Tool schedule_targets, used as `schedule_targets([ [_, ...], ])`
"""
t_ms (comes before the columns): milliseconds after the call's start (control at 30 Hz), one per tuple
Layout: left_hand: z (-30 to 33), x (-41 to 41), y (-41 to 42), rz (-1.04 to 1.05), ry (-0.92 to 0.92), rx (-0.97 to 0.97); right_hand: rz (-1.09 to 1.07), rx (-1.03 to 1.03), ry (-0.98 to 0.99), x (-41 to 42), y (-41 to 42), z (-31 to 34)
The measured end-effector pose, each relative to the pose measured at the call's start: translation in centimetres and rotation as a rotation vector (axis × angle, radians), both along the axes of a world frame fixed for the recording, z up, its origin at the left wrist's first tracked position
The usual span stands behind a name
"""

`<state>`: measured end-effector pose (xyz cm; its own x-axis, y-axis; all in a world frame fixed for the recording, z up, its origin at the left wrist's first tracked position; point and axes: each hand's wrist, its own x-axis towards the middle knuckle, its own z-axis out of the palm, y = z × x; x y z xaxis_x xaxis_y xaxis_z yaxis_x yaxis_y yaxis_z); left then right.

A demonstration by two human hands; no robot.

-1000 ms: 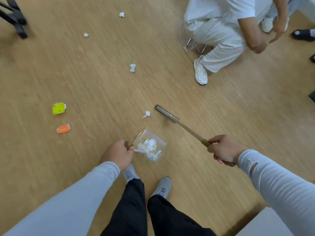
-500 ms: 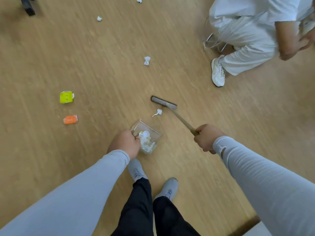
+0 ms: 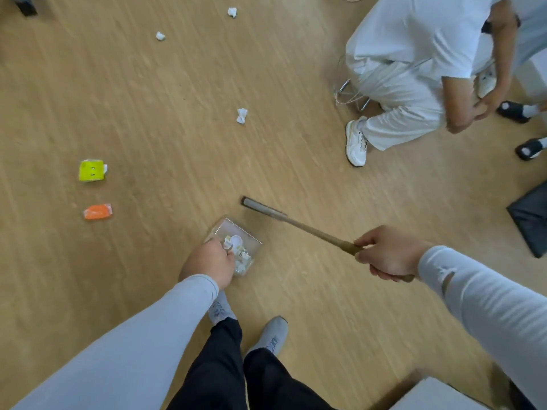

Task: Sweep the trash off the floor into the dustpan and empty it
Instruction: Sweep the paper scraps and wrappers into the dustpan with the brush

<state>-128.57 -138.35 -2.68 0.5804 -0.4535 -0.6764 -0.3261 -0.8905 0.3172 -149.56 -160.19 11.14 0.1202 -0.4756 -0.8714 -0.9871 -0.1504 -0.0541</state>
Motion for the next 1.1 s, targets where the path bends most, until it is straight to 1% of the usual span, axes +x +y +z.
schedule_targets([
  [100,0.5,0.7,0.5,0.004,0.002,-0.011,-0.050,-0.032,-0.026,2.1,0.5,-0.8],
  [267,2.7,4.0,1.6,0.099,0.005,-0.057,-0.148,-0.054,-0.081,4.7,-0.5,0.9],
  [467,6.1,7.8,0.8,0.171,-0.034,-0.109,-0.159,-0.060,-0.155,7.7,-2.4,1.9],
  [633,7.1,10.3,-1.7,0.199,-0.075,-0.139,-0.175,-0.082,-0.196,9.8,-5.4,1.5],
  [800,6.8,13.1,-6.6,0.238,-0.106,-0.138,-0.175,-0.107,-0.231,12.8,-11.0,-0.1],
  [967,6.1,16.5,-13.7,0.274,-0.130,-0.117,-0.162,-0.095,-0.259,17.4,-19.6,-1.3],
  [1100,5.0,19.2,-20.0,0.295,-0.138,-0.056,-0.119,-0.077,-0.263,20.8,-26.8,-2.2],
])
